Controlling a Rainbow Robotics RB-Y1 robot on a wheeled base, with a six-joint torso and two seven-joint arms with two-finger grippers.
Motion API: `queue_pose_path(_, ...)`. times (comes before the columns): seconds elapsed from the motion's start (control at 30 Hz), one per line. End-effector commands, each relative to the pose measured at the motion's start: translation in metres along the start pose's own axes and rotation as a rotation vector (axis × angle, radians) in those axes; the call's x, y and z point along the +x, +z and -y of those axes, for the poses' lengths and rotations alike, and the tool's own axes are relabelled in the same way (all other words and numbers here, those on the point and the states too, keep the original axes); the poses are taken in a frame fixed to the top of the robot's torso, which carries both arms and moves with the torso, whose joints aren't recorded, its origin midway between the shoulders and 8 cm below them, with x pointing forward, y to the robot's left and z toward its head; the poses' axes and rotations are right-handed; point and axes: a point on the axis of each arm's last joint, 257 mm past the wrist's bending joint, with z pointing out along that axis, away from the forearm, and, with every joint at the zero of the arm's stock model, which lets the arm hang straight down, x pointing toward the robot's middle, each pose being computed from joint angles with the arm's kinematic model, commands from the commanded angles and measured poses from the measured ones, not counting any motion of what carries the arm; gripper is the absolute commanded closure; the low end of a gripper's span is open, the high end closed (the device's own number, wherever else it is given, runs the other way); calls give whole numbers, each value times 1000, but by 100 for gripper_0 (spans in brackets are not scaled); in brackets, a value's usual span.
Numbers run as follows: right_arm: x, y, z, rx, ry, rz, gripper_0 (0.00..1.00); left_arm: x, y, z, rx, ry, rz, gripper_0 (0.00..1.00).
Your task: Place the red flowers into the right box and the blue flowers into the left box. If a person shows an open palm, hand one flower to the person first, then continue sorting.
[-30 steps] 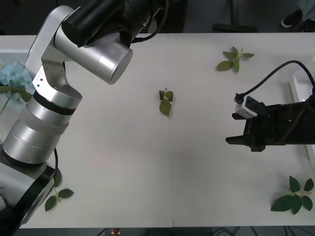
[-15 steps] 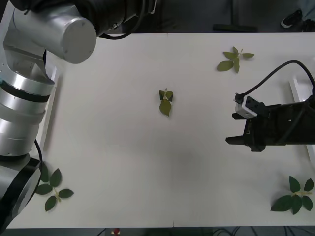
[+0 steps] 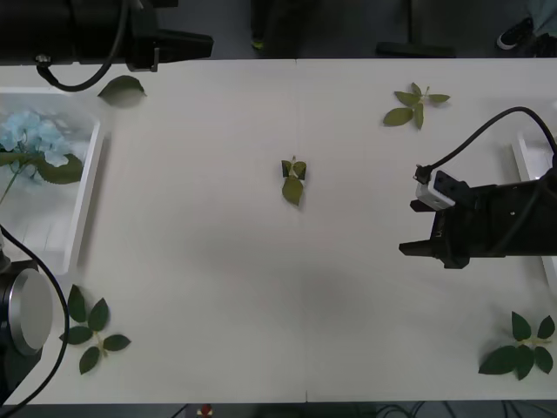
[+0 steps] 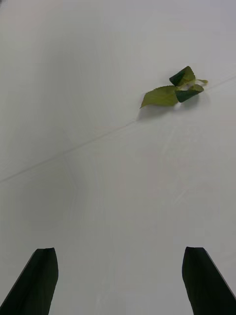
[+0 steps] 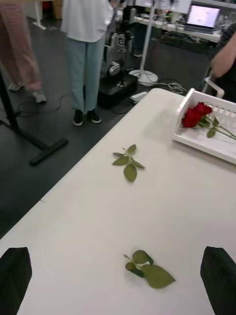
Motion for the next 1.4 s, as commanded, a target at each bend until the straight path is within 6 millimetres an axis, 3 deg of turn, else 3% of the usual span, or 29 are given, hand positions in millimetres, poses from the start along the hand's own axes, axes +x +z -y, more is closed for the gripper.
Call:
queue_pose_path(0.03, -7, -7, 6, 18, -34, 2, 27, 27, -8, 14, 77, 156, 9, 0)
queue_pose_path(0.2, -7, -7, 6, 18, -34, 2, 26, 49, -20, 19, 122, 133, 90, 0)
queue_pose_path(0.33, -7, -7, 6, 18, -34, 2, 27, 53, -22, 22, 136, 106, 106, 0)
queue_pose_path(0.9, -7, -7, 6, 18, -34, 2, 26, 95, -49, 44, 246, 106, -39, 0)
queue_pose_path(1.4, -7, -7, 6, 18, -34, 2, 27, 110, -48, 45, 252, 106, -101, 0)
